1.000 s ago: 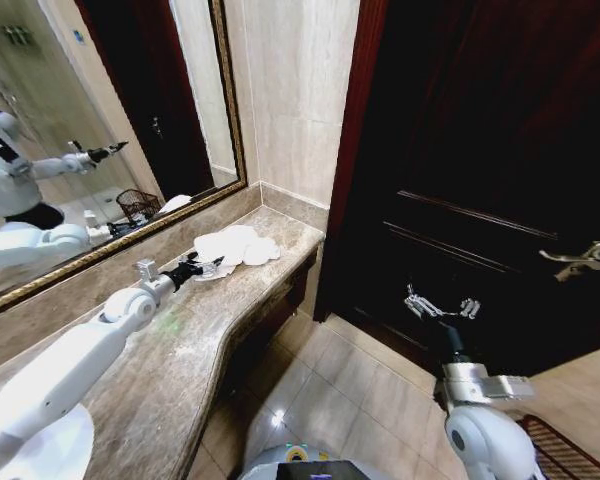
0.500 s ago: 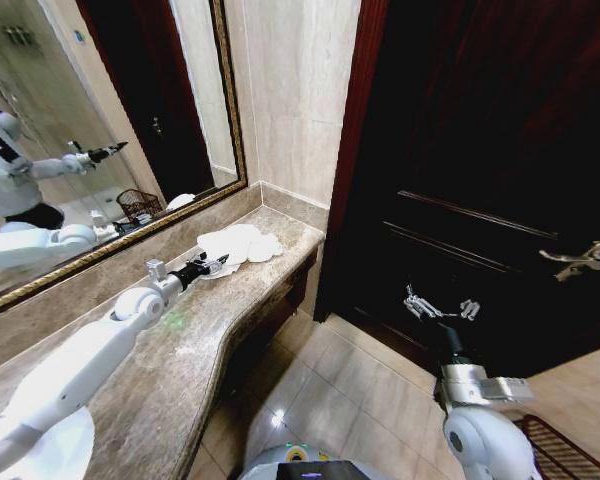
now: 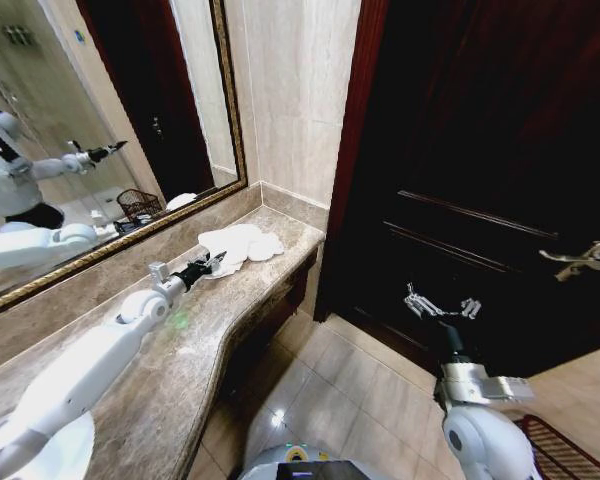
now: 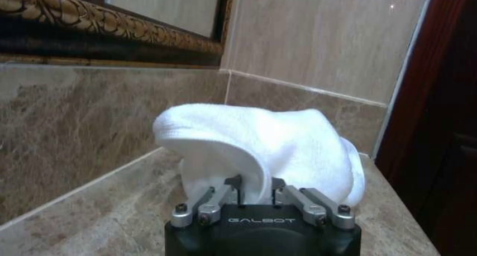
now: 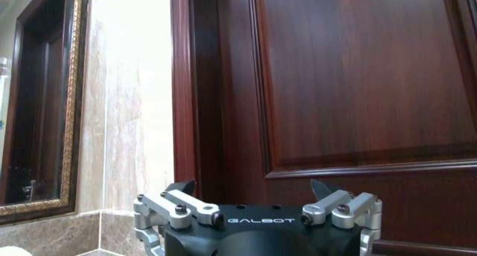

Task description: Discard the used towel into the hamper.

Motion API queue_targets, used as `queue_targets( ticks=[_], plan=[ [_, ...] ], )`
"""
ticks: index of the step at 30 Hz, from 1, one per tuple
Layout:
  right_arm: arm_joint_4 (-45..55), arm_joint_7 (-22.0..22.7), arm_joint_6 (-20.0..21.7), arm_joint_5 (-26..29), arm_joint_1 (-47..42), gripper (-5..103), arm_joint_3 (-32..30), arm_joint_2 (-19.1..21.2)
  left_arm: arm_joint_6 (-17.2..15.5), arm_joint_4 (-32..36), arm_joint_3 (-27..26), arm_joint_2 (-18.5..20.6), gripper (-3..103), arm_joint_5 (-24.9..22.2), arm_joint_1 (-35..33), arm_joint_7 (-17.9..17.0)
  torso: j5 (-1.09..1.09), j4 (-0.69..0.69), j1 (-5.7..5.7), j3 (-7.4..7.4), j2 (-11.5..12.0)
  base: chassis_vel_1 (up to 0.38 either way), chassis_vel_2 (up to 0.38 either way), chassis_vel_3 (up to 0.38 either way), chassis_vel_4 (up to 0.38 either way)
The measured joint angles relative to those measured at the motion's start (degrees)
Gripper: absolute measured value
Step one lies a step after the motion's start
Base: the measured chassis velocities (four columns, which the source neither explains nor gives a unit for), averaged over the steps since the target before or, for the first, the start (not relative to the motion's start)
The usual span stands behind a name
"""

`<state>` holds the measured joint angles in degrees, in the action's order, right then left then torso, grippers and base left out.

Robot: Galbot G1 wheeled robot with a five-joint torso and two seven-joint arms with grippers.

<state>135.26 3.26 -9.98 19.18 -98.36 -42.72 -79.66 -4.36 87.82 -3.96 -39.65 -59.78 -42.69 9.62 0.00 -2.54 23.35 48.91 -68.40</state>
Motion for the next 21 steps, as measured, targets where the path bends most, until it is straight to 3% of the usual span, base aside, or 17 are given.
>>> queue_targets(
  ticks=[7,14,21],
  plan=[
    [0.18,0.14,0.12,0.09,0.35,100,0.35,-0.04,1.51,0.81,-1.86,-0.31,3,-0.80,-1.83,1.54,0.00,0.00,0.00,0.00,0.00,0.000,0.000,0.000,0.000],
    [0.41,0.08,0.15,-0.13,0.22,100,0.86,-0.50,2.40,2.64,-5.19,-0.31,2,-0.99,-4.53,2.19,0.00,0.00,0.00,0.00,0.00,0.000,0.000,0.000,0.000],
    [0.91,1.76,-0.06,-0.27,-0.01,100,0.95,-0.92,5.42,8.20,-12.93,-0.60,2,-0.47,-10.79,3.89,0.00,0.00,0.00,0.00,0.00,0.000,0.000,0.000,0.000]
  ],
)
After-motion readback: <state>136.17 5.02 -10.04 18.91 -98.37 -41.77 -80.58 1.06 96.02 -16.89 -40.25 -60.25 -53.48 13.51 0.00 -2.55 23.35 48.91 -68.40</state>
